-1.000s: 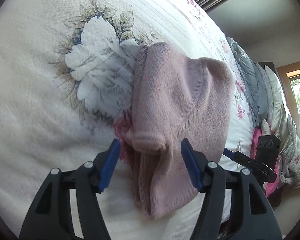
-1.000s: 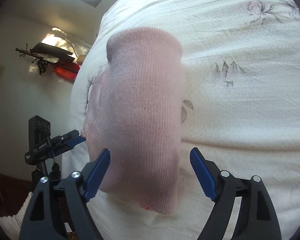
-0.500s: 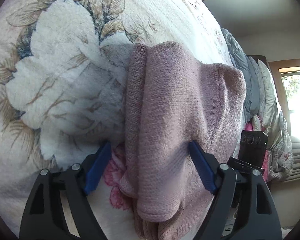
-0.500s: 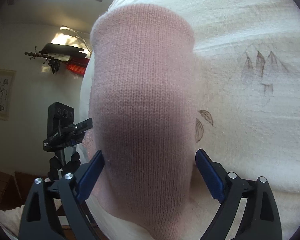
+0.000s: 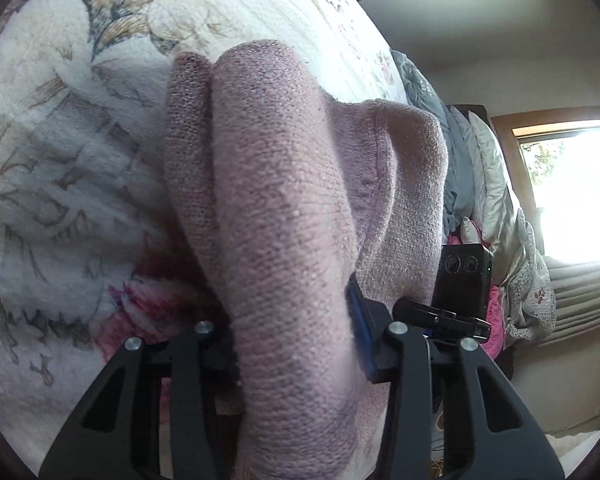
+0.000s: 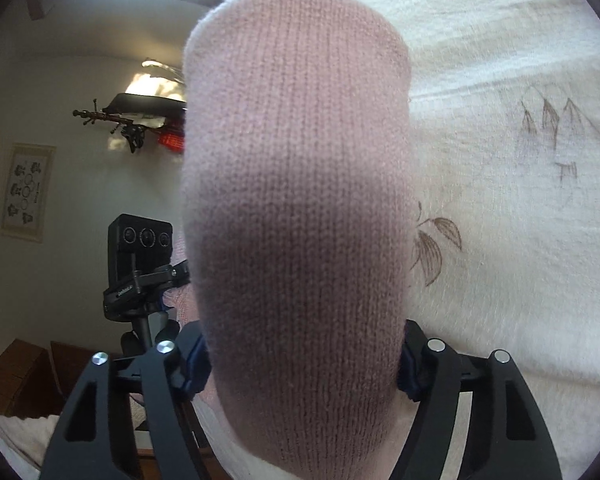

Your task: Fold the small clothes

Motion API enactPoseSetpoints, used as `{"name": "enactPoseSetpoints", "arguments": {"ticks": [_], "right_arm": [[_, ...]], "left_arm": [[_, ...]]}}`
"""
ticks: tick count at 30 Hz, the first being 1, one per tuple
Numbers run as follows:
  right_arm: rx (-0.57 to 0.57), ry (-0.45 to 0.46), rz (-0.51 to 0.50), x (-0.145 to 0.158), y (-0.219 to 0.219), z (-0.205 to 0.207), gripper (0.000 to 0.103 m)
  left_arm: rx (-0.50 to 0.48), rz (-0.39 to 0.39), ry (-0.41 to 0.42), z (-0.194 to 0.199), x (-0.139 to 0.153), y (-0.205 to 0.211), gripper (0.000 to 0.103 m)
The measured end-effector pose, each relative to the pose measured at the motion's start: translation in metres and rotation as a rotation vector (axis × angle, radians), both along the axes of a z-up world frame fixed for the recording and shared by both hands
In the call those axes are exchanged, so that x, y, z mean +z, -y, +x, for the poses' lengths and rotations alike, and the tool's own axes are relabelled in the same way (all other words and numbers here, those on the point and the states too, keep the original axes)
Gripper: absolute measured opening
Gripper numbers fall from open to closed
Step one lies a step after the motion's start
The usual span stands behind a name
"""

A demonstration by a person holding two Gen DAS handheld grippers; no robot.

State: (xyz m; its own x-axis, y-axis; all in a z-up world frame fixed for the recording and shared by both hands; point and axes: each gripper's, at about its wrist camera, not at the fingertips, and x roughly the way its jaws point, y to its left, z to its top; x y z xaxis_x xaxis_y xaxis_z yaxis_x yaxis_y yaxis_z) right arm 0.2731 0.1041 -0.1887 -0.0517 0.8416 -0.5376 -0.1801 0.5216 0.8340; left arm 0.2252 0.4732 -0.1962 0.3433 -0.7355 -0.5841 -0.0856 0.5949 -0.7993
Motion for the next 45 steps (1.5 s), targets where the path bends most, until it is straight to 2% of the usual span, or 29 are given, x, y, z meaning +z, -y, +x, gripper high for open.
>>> {"name": "enactPoseSetpoints", "arguments": {"ticks": [3, 5, 12, 16, 18, 22, 25, 28, 32, 34, 36, 37, 41, 43, 45], "right_arm": [[0.006, 0.010, 0.057, 0.020, 0.022, -0.014, 0.068], [0.009, 0.017, 0.075, 0.031, 0.045, -0.028, 0.067], [-0.036, 0.015, 0.028, 0.063, 0.148, -0.078, 0.067], [-0.086, -0.014, -0.029, 0.060, 0.211, -0.101, 0.067], [-0.109, -0.025, -0.063, 0.052, 0.236, -0.108, 0.067], [-0.146, -0.069, -0.147, 0.021, 0.265, -0.115, 0.068], [-0.155, -0.090, -0.182, -0.004, 0.268, -0.120, 0.072], [-0.171, -0.090, -0.175, -0.009, 0.263, -0.125, 0.079], [-0.152, -0.064, -0.231, 0.007, 0.263, -0.127, 0.081], [-0.147, -0.024, -0.281, 0.026, 0.267, -0.131, 0.081], [-0.139, 0.038, -0.366, 0.047, 0.262, -0.135, 0.081], [-0.134, 0.075, -0.407, 0.057, 0.265, -0.142, 0.081], [-0.128, 0.178, -0.498, 0.085, 0.267, -0.173, 0.082], [-0.131, 0.208, -0.556, 0.087, 0.262, -0.186, 0.083], [-0.135, 0.191, -0.554, 0.080, 0.259, -0.196, 0.083]], "left_arm": [[-0.013, -0.066, 0.031, -0.011, 0.017, 0.017, 0.037], [-0.035, -0.082, 0.041, -0.016, 0.026, 0.039, 0.037], [-0.125, -0.167, 0.021, -0.031, 0.026, 0.149, 0.037], [-0.158, -0.168, -0.002, -0.033, 0.014, 0.213, 0.037], [-0.170, -0.131, -0.015, -0.034, 0.004, 0.236, 0.038], [-0.186, -0.009, -0.077, -0.038, -0.030, 0.268, 0.039], [-0.160, 0.054, -0.104, -0.040, -0.048, 0.272, 0.045], [-0.123, 0.084, -0.121, -0.040, -0.048, 0.272, 0.052], [-0.104, 0.178, -0.111, -0.043, -0.028, 0.275, 0.054], [-0.075, 0.274, -0.084, -0.054, -0.010, 0.266, 0.054], [-0.037, 0.403, -0.025, -0.075, 0.013, 0.254, 0.054], [-0.026, 0.436, 0.008, -0.085, 0.026, 0.252, 0.054], [-0.010, 0.488, 0.087, -0.124, 0.064, 0.264, 0.059], [-0.028, 0.509, 0.094, -0.138, 0.067, 0.280, 0.059], [-0.050, 0.520, 0.082, -0.149, 0.059, 0.290, 0.059]]}}
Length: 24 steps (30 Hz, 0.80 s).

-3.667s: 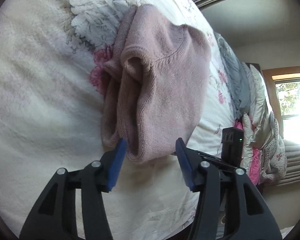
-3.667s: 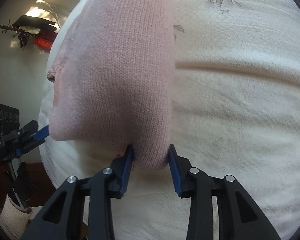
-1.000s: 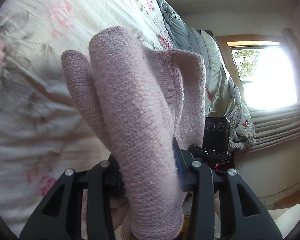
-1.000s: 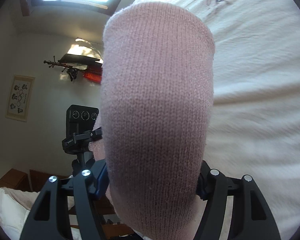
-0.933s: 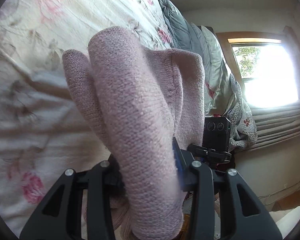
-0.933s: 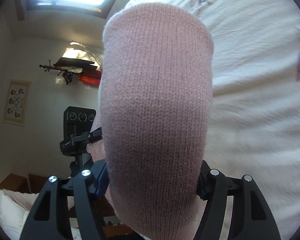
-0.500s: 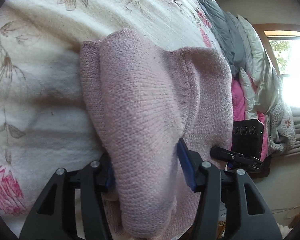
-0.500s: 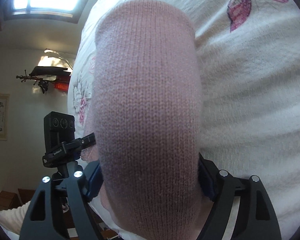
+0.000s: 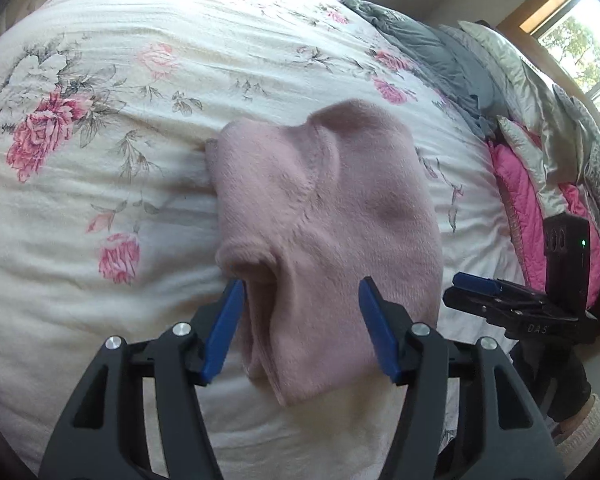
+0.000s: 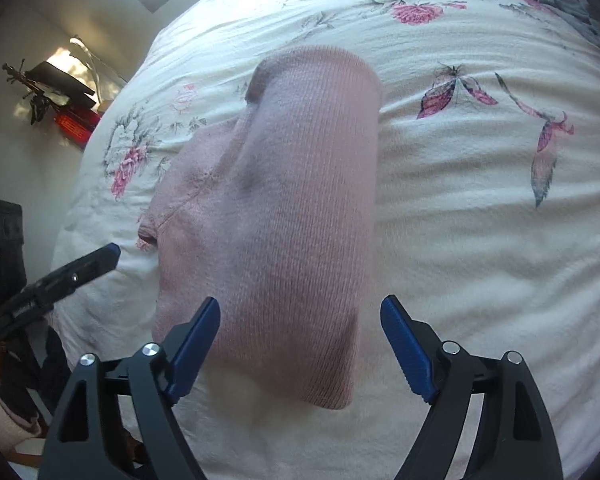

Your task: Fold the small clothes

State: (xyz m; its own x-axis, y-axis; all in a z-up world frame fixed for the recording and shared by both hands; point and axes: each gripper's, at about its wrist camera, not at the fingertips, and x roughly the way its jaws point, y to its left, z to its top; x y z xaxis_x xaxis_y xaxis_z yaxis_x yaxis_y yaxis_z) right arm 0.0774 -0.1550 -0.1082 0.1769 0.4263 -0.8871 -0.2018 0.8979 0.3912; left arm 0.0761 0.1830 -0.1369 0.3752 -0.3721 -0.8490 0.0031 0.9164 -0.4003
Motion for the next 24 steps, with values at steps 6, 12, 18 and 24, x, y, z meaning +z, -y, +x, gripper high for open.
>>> {"name": "enactPoseSetpoints", "arguments": {"ticks": [6, 12, 18, 24], "right_arm": [[0.005, -0.077, -0.069, -0.044, -0.006, -0.013, 0.083], [-0.031, -0.125, -0.074, -0.070, -0.007, -0.008, 0.083], [-0.015, -0.056, -0.113, -0.036, -0.005, -0.023, 0.084], [-0.039, 0.048, -0.200, 0.021, -0.006, -0.042, 0.099]], "left_arm": [[0.036, 0.057, -0.102, -0.014, -0.043, 0.009, 0.059], [0.130, 0.023, -0.209, -0.013, -0.079, -0.007, 0.061], [0.151, 0.040, -0.162, -0.025, -0.041, -0.017, 0.058], [0.152, 0.095, -0.119, -0.052, 0.013, -0.017, 0.061]]}}
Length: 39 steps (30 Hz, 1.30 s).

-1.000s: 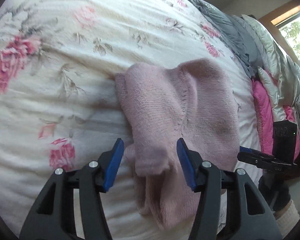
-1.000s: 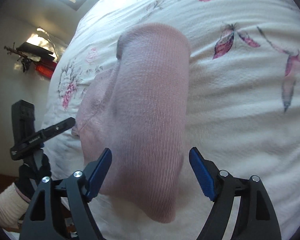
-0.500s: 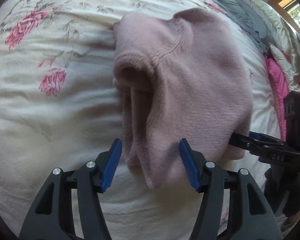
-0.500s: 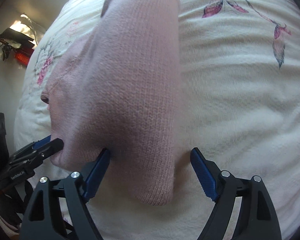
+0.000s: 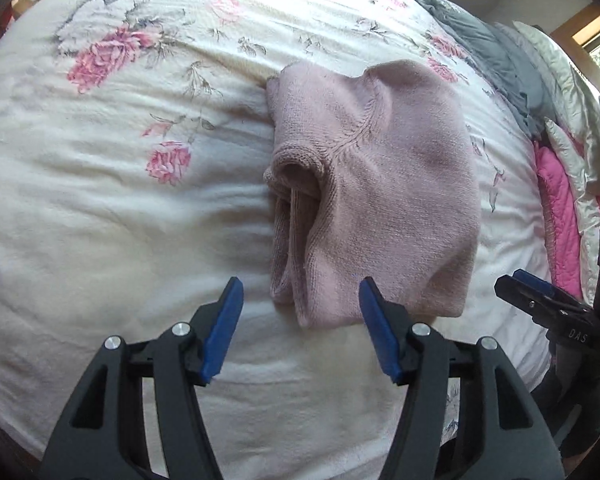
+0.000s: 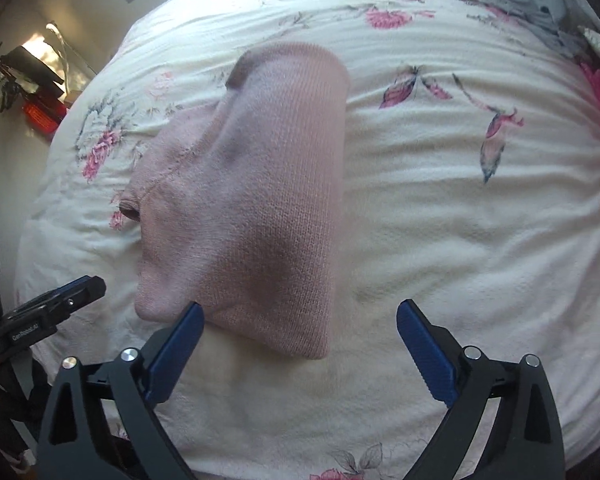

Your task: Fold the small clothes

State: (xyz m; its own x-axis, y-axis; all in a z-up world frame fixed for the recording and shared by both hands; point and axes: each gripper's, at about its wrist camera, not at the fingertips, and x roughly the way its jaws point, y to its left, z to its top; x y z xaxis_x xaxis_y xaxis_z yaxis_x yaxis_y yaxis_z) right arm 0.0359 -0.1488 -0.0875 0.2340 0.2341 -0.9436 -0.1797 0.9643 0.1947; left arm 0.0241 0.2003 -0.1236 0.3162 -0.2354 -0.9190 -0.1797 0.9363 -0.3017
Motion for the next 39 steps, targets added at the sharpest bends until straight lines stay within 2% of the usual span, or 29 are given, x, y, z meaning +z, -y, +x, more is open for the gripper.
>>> {"name": "enactPoseSetpoints", "arguments": {"ticks": [2, 8, 13, 18, 21, 28, 39], "right_arm": [[-0.014, 0.010, -0.034, 0.013, -0.005, -0.004, 0.099], [-0.034, 0.069, -0.037, 0.051, -0.014, -0.024, 0.099], [-0.036, 0.084, -0.104, 0.072, -0.023, -0.040, 0.099], [-0.037, 0.104, -0.166, 0.086, -0.030, -0.054, 0.099], [-0.031, 0.099, -0.146, 0.092, -0.032, -0.058, 0.099], [-0.029, 0.102, -0.158, 0.100, -0.032, -0.065, 0.099], [-0.055, 0.076, -0.157, 0.093, -0.024, -0.064, 0.099]], "left_arm": [[-0.004, 0.020, 0.001, -0.006, 0.014, 0.008, 0.069], [-0.059, 0.091, 0.018, -0.021, 0.052, 0.025, 0.072], [-0.072, 0.164, 0.036, -0.035, 0.074, 0.037, 0.077], [-0.070, 0.161, 0.051, -0.046, 0.089, 0.037, 0.078], [-0.072, 0.171, 0.068, -0.049, 0.097, 0.037, 0.078], [-0.072, 0.187, 0.071, -0.053, 0.102, 0.039, 0.078], [-0.077, 0.195, 0.050, -0.054, 0.096, 0.040, 0.078]]}}
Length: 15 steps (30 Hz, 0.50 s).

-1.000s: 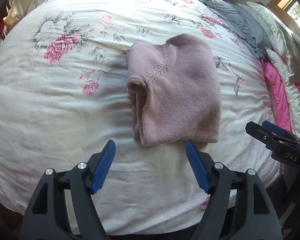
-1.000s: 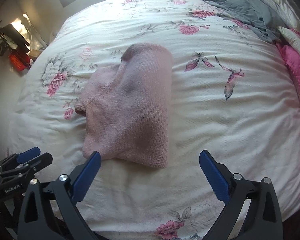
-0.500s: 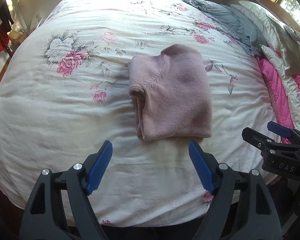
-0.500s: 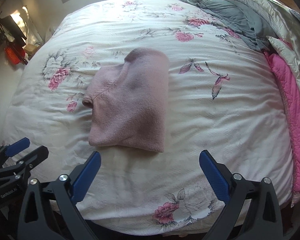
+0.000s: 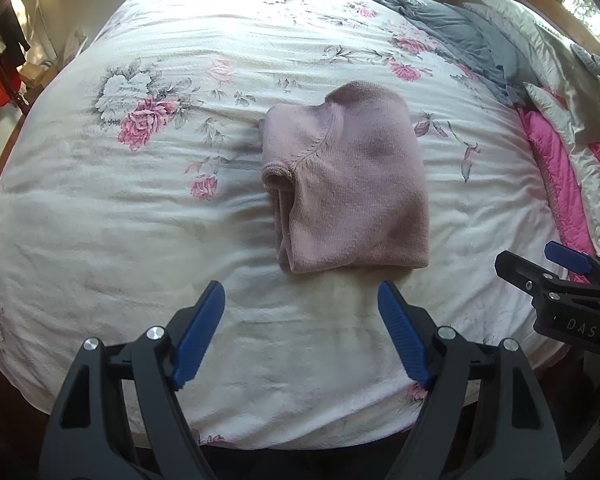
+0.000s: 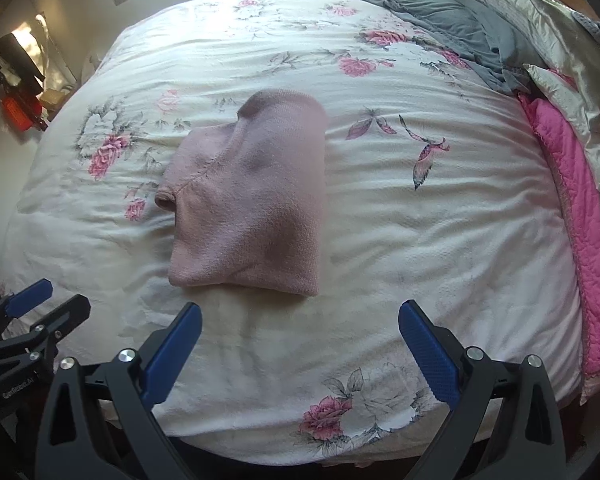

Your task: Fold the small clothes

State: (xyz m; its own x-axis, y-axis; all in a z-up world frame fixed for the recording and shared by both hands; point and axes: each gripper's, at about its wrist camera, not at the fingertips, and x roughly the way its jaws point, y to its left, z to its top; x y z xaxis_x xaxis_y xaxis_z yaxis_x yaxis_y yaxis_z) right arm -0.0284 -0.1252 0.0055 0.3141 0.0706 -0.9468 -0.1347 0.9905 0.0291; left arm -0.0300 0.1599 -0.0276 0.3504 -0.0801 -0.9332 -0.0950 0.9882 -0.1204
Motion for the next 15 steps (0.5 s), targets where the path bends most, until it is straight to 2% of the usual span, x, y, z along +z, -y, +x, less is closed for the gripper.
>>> {"name": "enactPoseSetpoints", "arguments": {"ticks": [15], "right_arm": [[-0.012, -0.006, -0.044, -0.0087, 0.0073, 0.0065, 0.099]], "left_arm": [[-0.002, 0.000, -0.006, 0.0004, -0.0020, 0.0006, 0.078]]}}
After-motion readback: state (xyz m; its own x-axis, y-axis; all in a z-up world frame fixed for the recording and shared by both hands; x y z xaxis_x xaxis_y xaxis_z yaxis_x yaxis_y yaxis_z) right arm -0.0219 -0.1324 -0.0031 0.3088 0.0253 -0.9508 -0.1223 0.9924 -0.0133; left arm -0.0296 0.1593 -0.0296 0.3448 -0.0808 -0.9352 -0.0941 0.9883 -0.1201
